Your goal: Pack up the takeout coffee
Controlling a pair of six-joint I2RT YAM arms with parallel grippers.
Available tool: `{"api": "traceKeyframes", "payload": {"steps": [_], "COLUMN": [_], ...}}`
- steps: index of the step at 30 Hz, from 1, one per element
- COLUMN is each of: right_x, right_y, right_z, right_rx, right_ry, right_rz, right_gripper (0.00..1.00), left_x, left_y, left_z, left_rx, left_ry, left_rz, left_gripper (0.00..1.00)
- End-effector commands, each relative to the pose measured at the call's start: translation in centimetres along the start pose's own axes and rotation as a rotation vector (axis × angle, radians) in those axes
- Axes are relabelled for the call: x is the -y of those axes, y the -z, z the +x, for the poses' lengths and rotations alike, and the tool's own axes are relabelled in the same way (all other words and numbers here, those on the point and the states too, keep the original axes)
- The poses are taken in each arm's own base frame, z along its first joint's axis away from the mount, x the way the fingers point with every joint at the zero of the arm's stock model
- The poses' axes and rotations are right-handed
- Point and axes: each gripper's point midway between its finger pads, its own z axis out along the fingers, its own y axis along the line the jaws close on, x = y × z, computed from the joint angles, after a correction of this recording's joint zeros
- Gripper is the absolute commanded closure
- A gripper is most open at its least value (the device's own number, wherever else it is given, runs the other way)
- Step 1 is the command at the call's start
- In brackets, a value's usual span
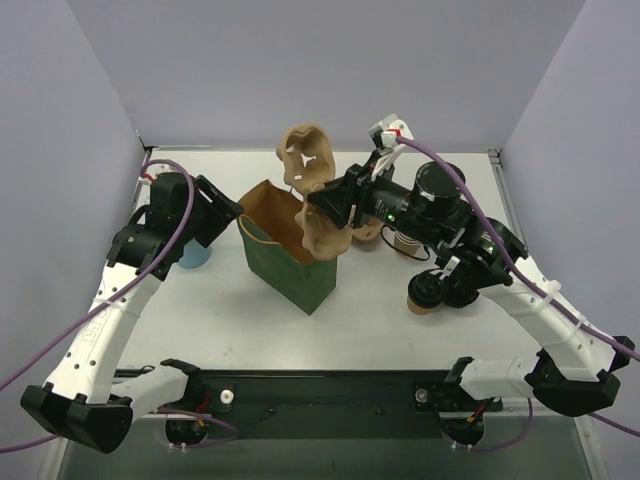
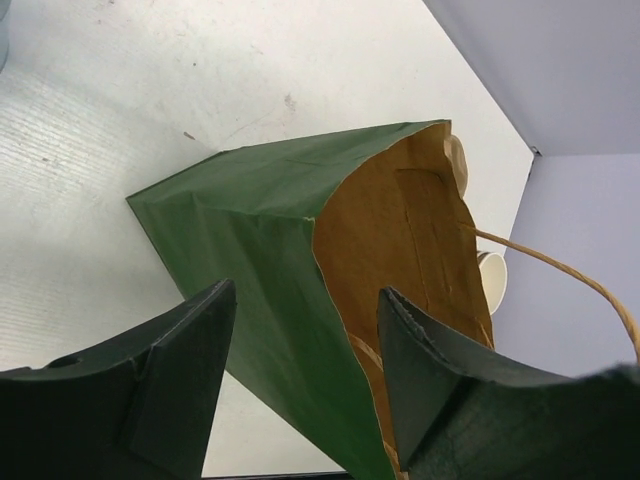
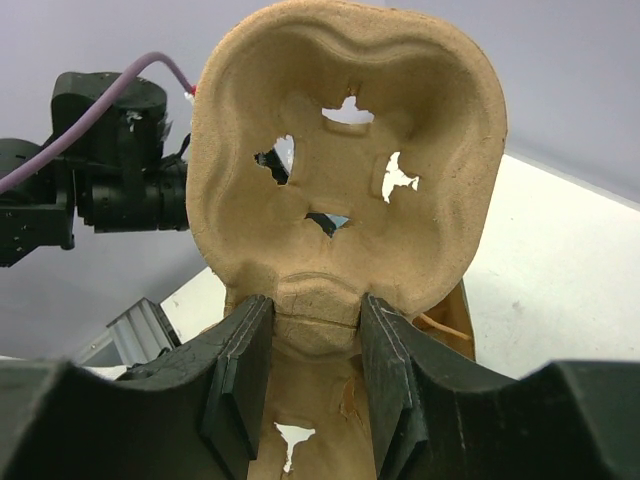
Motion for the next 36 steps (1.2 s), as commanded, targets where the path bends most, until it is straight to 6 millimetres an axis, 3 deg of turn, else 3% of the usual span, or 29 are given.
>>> {"api": "traceKeyframes", "payload": {"steps": [1, 4, 13, 18, 21, 26, 34, 36], "right_x": [-1.1, -1.1, -0.6, 0.1, 0.6, 1.0, 2.6, 3.1], "right_y": [-1.4, -2.4, -6.6, -7.8, -8.5, -9.7, -10.1, -10.1], "right_z": [-0.1, 0.4, 1.7, 1.8, 2.3, 2.6, 6.0, 6.6], "right_rx": [0.015, -0.006, -0.052, -0.053, -0.066, -0.083, -0.167, -0.184], "right_ry": [0.045, 0.067, 0.192, 0.222, 0.242, 0.263, 0.286, 0.294], "right_rz": [0.007, 0.022, 0.103, 0.154, 0.179, 0.196, 0.23, 0.235], "right_gripper": [0.7, 0.7, 0.7, 0.7, 0.7, 0.7, 0.69, 0.69], "left_x": [1.1, 1.6, 2.0, 1.9, 2.0, 2.3, 2.4, 2.4], "left_y": [-0.2, -0.5, -1.9, -2.4, -2.6, -2.2, -2.1, -2.1], "left_z": [-0.6, -0.5, -0.8, -0.6, -0.7, -0.3, 0.6, 0.7], "left_rx": [0.012, 0.008, 0.011, 0.006, 0.007, -0.003, -0.04, -0.046], "left_ry": [0.023, 0.005, -0.065, -0.109, -0.119, -0.132, -0.144, -0.144], "left_rz": [0.017, 0.048, 0.062, 0.074, 0.089, 0.129, 0.166, 0.168], "left_gripper": [0.34, 0.39, 0.39, 0.43, 0.5, 0.73, 0.99, 1.0]}}
